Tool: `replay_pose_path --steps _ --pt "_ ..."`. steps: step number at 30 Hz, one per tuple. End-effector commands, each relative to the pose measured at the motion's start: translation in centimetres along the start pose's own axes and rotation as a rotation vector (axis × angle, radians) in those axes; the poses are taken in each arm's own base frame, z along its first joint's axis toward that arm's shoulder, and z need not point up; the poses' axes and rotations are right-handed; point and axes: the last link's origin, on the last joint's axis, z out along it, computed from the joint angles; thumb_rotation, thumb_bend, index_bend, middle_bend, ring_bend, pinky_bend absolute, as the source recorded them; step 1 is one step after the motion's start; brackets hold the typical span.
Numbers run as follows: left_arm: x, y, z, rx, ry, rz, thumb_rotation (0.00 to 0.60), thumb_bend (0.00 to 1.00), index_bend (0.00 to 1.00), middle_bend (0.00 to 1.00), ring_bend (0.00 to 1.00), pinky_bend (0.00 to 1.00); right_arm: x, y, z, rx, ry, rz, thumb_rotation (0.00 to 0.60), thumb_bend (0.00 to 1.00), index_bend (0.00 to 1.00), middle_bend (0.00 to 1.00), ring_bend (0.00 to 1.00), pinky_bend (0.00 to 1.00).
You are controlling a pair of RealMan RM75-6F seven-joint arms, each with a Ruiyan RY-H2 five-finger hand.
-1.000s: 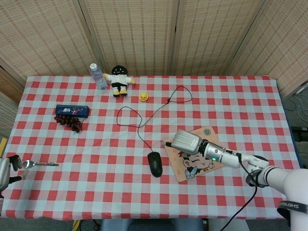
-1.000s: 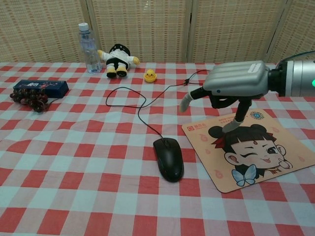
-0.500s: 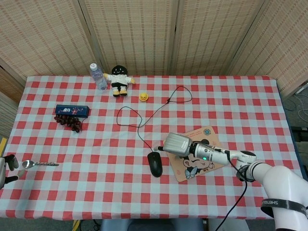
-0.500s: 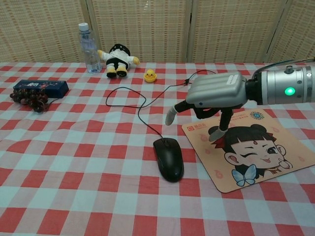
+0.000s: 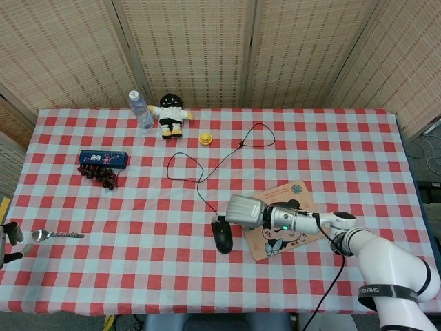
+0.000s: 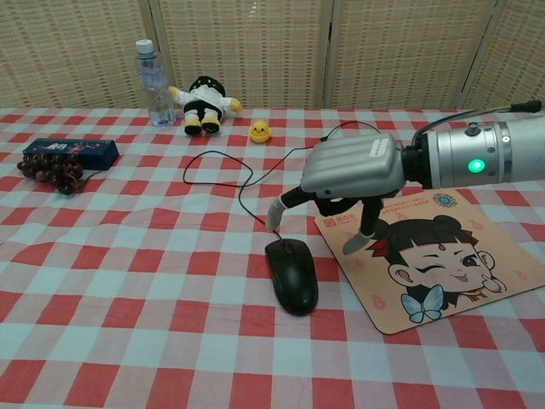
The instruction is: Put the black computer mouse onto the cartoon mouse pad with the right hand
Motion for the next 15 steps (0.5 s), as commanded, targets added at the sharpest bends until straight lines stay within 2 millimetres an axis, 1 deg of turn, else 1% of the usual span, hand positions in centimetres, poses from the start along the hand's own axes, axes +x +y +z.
replay_pose_path --steps 1,10,15 --pt "0.0 -0.1 0.1 0.004 0.002 -0.002 0.6 0.17 0.83 0.68 0.87 0.92 0.0 -0.2 0.7 0.027 -0.001 -0.025 0.6 0.0 0.23 1.0 0.97 1.0" --pt "0.2 -0.4 0.2 0.018 0.005 -0.006 0.6 0.17 0.83 0.68 0.87 0.92 0.5 -0.9 2.4 0.079 0.02 -0.061 0.6 0.0 0.23 1.0 0.97 1.0" --pt "0.2 -0.5 0.3 0.021 0.005 -0.007 0.6 0.17 0.83 0.68 0.87 0.92 0.4 -1.2 2.9 0.094 0.012 -0.067 0.6 0.0 0.23 1.0 0.97 1.0"
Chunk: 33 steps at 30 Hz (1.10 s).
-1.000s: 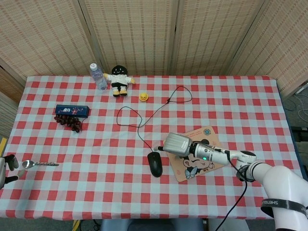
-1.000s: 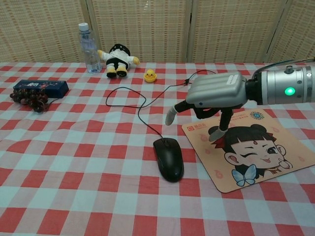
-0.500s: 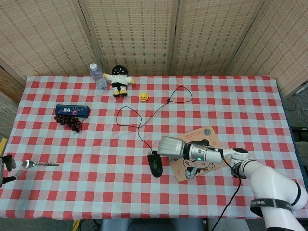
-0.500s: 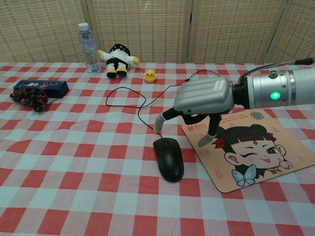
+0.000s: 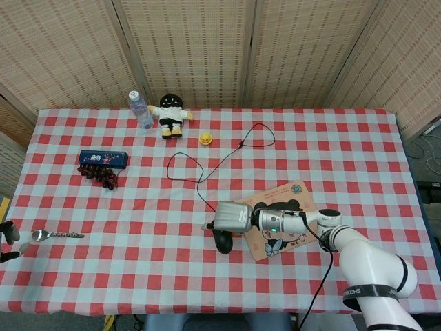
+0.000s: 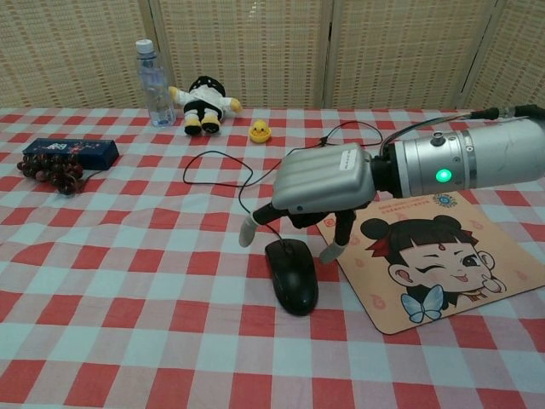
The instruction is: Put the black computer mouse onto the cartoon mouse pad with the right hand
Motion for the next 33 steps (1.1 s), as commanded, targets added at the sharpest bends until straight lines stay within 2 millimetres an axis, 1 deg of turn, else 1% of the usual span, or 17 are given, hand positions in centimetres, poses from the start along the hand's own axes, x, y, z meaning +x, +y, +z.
replay_pose_path --steps 1,20,28,33 --pt "0.0 0.0 0.0 0.0 0.0 -0.001 0.6 0.17 0.83 0.68 0.87 0.92 -0.2 -0.1 0.2 0.004 -0.008 -0.002 0.6 0.0 0.23 1.0 0.97 1.0" --pt "0.0 -0.3 -0.1 0.012 -0.006 -0.004 0.6 0.17 0.83 0.68 0.87 0.92 -1.2 -0.4 1.1 0.0 -0.053 0.009 0.6 0.0 0.23 1.0 0.97 1.0" --pt "0.2 -0.4 0.0 0.015 0.001 -0.007 0.6 0.17 0.83 0.68 0.87 0.92 -1.4 -0.4 1.6 -0.002 -0.076 0.002 0.6 0.0 0.25 1.0 0.98 1.0" --pt "0.3 -0.5 -0.1 0.016 0.005 -0.01 0.6 0.17 0.83 0.68 0.87 0.92 -1.5 -0.5 1.7 0.0 -0.081 0.002 0.6 0.01 0.28 1.0 0.98 1.0"
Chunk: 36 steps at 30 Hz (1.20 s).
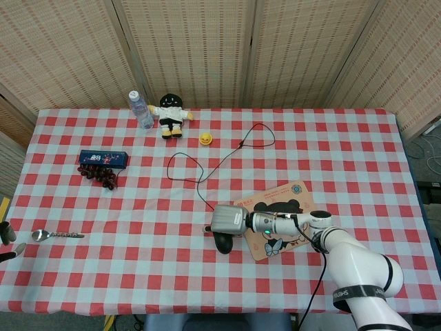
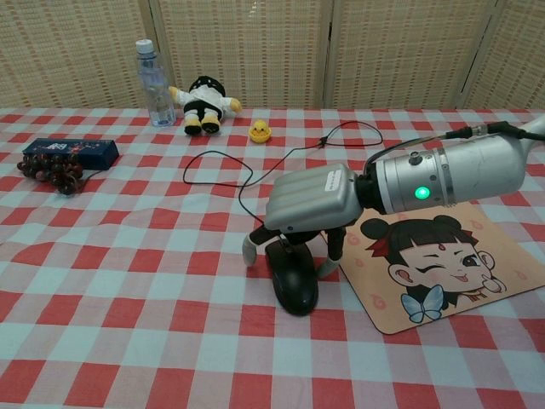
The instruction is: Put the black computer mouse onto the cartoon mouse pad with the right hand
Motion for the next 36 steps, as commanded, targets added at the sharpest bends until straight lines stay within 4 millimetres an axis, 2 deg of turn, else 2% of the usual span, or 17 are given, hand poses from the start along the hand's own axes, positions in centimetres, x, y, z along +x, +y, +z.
replay_pose_path --steps 1,8,20,27,36 --pt "0.0 0.0 0.0 0.0 0.001 -0.001 0.6 0.17 0.83 0.68 0.87 0.92 0.0 0.0 0.0 0.0 -0.002 -0.001 0.6 0.02 0.29 1.0 0.98 1.0" --pt "0.1 0.0 -0.1 0.0 0.005 -0.003 0.6 0.17 0.83 0.68 0.87 0.92 0.1 -0.1 0.1 0.002 0.003 0.004 0.6 0.17 0.41 1.0 0.98 1.0" --pt "0.0 0.0 0.0 0.001 -0.001 0.006 0.6 0.17 0.83 0.68 0.87 0.92 0.8 0.3 -0.6 0.005 0.04 -0.014 0.6 0.22 0.47 1.0 0.99 1.0" --pt "-0.2 0.1 0.0 0.002 -0.003 0.015 0.6 0.17 0.83 0.68 0.87 0.92 1.3 0.9 -2.4 0.025 0.052 -0.055 0.6 0.21 0.48 1.0 0.99 1.0" --pt "-0.6 0.5 0.0 -0.002 -0.006 0.031 0.6 0.17 0.83 0.68 0.87 0.92 0.7 1.3 -6.2 0.037 0.058 -0.079 0.6 0.2 0.48 1.0 0.99 1.0"
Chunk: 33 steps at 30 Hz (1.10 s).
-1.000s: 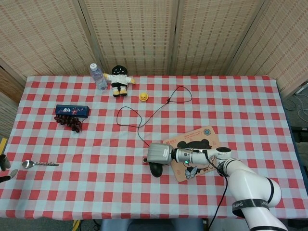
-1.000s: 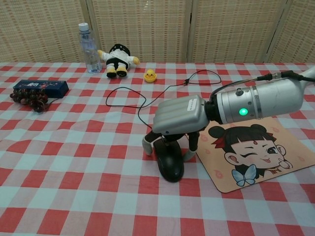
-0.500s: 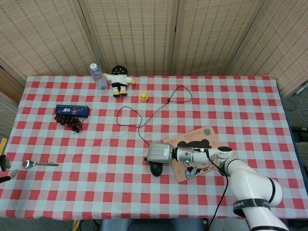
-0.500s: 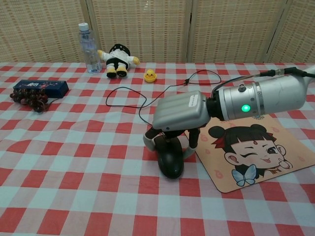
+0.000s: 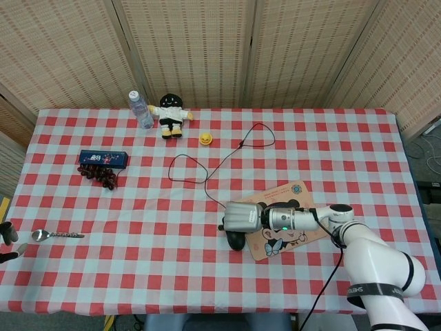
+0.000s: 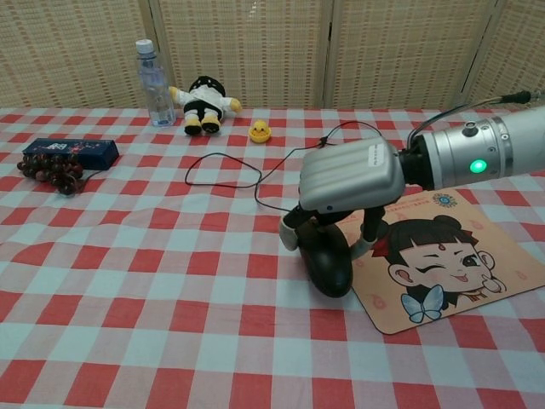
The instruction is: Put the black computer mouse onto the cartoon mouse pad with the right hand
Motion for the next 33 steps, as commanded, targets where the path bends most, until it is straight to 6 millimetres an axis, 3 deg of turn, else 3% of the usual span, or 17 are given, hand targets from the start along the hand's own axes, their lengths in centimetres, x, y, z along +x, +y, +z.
replay_pose_path --steps 1,12,33 --pt "-0.2 0.2 0.0 -0.004 -0.002 0.005 0.6 0.17 0.83 0.68 0.87 0.92 -0.2 0.0 -1.3 -0.004 0.008 -0.005 0.6 0.2 0.48 1.0 0.99 1.0" --pt "-0.7 0.5 0.0 -0.005 -0.015 0.018 0.6 0.17 0.83 0.68 0.87 0.92 -1.4 1.1 -4.9 -0.068 0.005 -0.033 0.6 0.2 0.48 1.0 0.99 1.0" --pt "-1.1 0.5 0.3 0.002 -0.034 0.021 0.6 0.17 0.83 0.68 0.87 0.92 -3.7 2.0 -9.0 -0.141 -0.039 0.003 0.6 0.19 0.48 1.0 0.98 1.0"
